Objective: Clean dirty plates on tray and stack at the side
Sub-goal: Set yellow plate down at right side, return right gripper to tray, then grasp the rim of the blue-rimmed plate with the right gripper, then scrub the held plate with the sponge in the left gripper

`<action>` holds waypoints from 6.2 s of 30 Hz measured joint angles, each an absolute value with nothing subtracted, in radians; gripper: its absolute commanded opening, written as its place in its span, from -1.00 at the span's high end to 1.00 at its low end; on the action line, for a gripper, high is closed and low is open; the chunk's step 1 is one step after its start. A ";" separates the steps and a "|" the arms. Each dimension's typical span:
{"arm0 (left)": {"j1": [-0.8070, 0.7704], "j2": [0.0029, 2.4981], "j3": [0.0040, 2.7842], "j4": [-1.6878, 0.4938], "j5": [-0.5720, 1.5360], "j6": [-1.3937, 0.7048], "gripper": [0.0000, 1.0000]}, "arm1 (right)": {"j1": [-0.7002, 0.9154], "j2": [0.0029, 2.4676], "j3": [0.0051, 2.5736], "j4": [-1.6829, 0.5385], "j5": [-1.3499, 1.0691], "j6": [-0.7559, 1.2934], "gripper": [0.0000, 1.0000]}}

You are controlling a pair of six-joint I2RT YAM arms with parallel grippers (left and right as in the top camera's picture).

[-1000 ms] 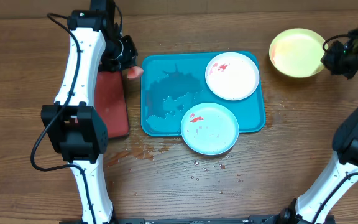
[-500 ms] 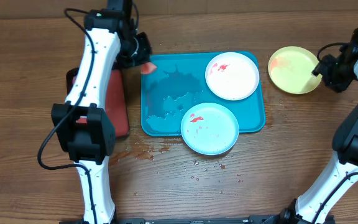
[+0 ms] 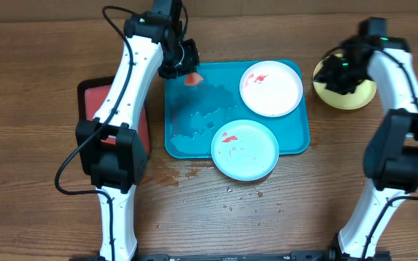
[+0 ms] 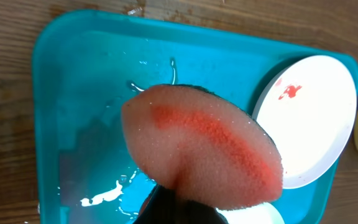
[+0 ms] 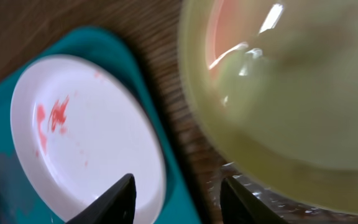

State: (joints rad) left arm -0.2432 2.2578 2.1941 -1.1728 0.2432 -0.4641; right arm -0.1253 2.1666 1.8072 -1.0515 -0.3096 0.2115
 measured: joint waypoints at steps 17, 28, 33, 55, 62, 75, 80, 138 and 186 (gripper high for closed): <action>-0.243 2.294 2.188 -1.207 0.182 -0.464 0.92 | 0.104 2.158 1.800 -1.522 -0.259 0.209 0.18; -0.240 2.294 2.188 -1.233 0.179 -0.464 0.91 | 0.233 2.147 1.792 -1.657 -0.149 0.276 0.21; -0.240 2.294 2.188 -1.234 0.178 -0.464 0.92 | 0.276 2.042 1.726 -1.656 -0.083 0.327 -0.12; -0.240 2.294 2.188 -1.225 0.175 -0.464 0.91 | 0.294 1.799 1.262 -1.171 -0.139 0.525 0.08; -0.240 2.294 2.188 -1.218 0.175 -0.464 0.91 | 0.300 1.799 1.166 -1.136 -0.153 0.659 0.17; -0.240 2.294 2.188 -1.217 0.175 -0.464 0.92 | 0.309 1.799 1.166 -1.129 -0.202 0.694 0.38; -0.240 2.294 2.188 -1.216 0.175 -0.464 0.91 | 0.337 1.799 1.166 -1.114 -0.206 0.699 0.51; -0.164 2.294 2.188 -1.264 0.289 -0.332 0.92 | 0.374 2.041 1.509 -0.664 -0.268 0.018 0.30; -0.315 2.295 1.865 -1.023 0.293 -0.410 0.91 | 0.408 2.138 1.533 -0.674 -0.175 0.433 0.93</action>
State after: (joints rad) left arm -0.3145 2.2951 1.8652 -1.0229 0.2932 -0.4103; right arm 0.4080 2.1376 1.5326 -0.6743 -0.1753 0.4332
